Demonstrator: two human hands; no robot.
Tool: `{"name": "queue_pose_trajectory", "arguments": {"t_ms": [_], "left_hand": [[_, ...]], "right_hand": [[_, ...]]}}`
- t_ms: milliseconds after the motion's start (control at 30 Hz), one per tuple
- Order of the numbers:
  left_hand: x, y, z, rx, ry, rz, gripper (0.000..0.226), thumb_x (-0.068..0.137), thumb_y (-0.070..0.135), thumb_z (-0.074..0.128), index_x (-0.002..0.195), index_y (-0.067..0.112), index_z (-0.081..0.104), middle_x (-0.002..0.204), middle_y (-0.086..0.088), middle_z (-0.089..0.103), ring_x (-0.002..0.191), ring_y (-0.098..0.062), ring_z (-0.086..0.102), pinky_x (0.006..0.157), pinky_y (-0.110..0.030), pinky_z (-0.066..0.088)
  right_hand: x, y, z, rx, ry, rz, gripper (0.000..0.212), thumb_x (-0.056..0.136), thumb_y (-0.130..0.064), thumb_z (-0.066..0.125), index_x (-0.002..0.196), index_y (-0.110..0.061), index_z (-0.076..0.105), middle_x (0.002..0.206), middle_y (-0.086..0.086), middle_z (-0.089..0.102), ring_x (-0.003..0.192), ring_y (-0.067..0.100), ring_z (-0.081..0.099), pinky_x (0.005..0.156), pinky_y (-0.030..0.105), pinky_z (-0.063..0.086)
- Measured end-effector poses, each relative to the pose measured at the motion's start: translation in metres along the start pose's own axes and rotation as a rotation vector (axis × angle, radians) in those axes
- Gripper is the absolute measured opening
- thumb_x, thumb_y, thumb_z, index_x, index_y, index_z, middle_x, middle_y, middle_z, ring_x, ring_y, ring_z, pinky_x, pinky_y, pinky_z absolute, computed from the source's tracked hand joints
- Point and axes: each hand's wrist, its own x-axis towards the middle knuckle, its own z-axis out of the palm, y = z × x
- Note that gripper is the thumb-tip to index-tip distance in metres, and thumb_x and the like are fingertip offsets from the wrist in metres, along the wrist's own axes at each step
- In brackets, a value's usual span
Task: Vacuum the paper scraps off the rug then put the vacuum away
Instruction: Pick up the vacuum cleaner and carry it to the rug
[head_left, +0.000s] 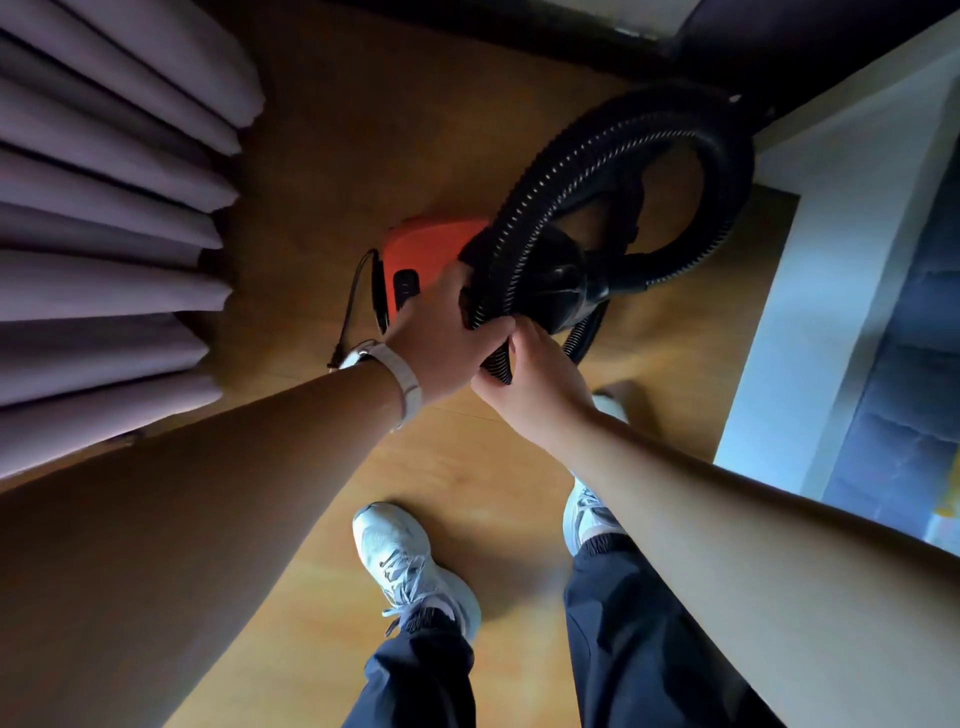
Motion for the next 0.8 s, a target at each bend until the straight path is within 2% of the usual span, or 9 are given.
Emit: {"name": "queue_pose_trajectory", "arguments": {"t_ms": [67,167,267,333,433,533,633,733,800], "left_hand": [[-0.004,0.017,0.001,-0.029,0.037,0.009,0.035,0.082,0.043,0.069,0.108,0.035,0.048,0.097,0.013,0.064,0.086,-0.006,0.063,0.071,-0.02,0.05],[-0.005,0.045,-0.001,-0.146,0.05,-0.003,0.032,0.081,0.042,0.072,0.103,0.031,0.052,0.087,0.016,0.065,0.078,0.005,0.061,0.059,-0.006,0.043],[-0.002,0.07,-0.001,-0.216,0.031,0.034,0.028,0.079,0.043,0.073,0.098,0.03,0.056,0.084,0.014,0.065,0.074,0.004,0.061,0.062,-0.012,0.045],[0.0,0.084,0.0,-0.225,-0.011,0.07,0.027,0.08,0.041,0.072,0.096,0.029,0.056,0.085,0.011,0.065,0.076,-0.002,0.062,0.069,-0.022,0.049],[0.002,0.091,-0.001,-0.163,-0.045,0.141,0.027,0.08,0.038,0.071,0.099,0.025,0.057,0.092,0.005,0.063,0.087,-0.011,0.062,0.081,-0.035,0.053],[0.004,0.084,-0.001,-0.027,-0.055,0.163,0.033,0.084,0.03,0.071,0.111,0.021,0.056,0.105,0.004,0.058,0.097,-0.011,0.056,0.09,-0.031,0.05],[0.008,0.067,0.004,0.18,-0.058,0.184,0.039,0.087,0.033,0.067,0.121,0.017,0.055,0.116,0.002,0.056,0.107,-0.01,0.053,0.094,-0.028,0.045],[0.022,0.044,0.014,0.308,-0.03,0.171,0.046,0.085,0.039,0.068,0.123,0.017,0.055,0.122,-0.001,0.057,0.114,-0.018,0.053,0.097,-0.034,0.045],[0.034,0.031,0.02,0.361,0.008,0.163,0.048,0.082,0.045,0.068,0.121,0.02,0.056,0.119,-0.001,0.058,0.112,-0.02,0.053,0.097,-0.039,0.046]], "right_hand": [[-0.009,0.0,-0.01,0.07,0.035,0.033,0.048,0.085,-0.044,0.068,0.122,-0.018,0.052,0.117,-0.001,0.064,0.105,0.022,0.063,0.08,0.036,0.053],[-0.027,-0.002,-0.033,0.169,0.074,0.102,0.038,0.088,-0.043,0.067,0.117,-0.022,0.053,0.101,-0.004,0.069,0.087,0.018,0.066,0.066,0.03,0.049],[-0.041,0.003,-0.055,0.265,0.176,0.102,0.029,0.089,-0.042,0.067,0.11,-0.025,0.055,0.088,-0.008,0.069,0.076,0.016,0.066,0.061,0.031,0.051],[-0.045,0.01,-0.068,0.285,0.208,0.086,0.022,0.09,-0.043,0.066,0.106,-0.035,0.054,0.083,-0.012,0.066,0.071,0.008,0.063,0.06,0.03,0.051],[-0.043,0.023,-0.085,0.303,0.227,0.076,0.021,0.089,-0.043,0.064,0.108,-0.039,0.054,0.085,-0.014,0.065,0.075,0.005,0.063,0.063,0.033,0.054],[-0.032,0.037,-0.099,0.255,0.253,0.054,0.031,0.087,-0.051,0.059,0.114,-0.037,0.055,0.092,-0.014,0.065,0.083,0.008,0.064,0.068,0.038,0.056],[-0.017,0.046,-0.108,0.157,0.244,-0.015,0.032,0.09,-0.049,0.059,0.118,-0.034,0.056,0.085,-0.016,0.063,0.075,0.007,0.062,0.061,0.028,0.049],[-0.003,0.053,-0.111,0.092,0.258,-0.059,0.036,0.09,-0.051,0.058,0.121,-0.033,0.054,0.087,-0.015,0.065,0.081,0.014,0.066,0.063,0.031,0.051],[0.004,0.06,-0.11,0.08,0.259,-0.085,0.036,0.091,-0.049,0.059,0.122,-0.031,0.054,0.075,-0.018,0.059,0.075,0.014,0.063,0.06,0.028,0.047]]}}
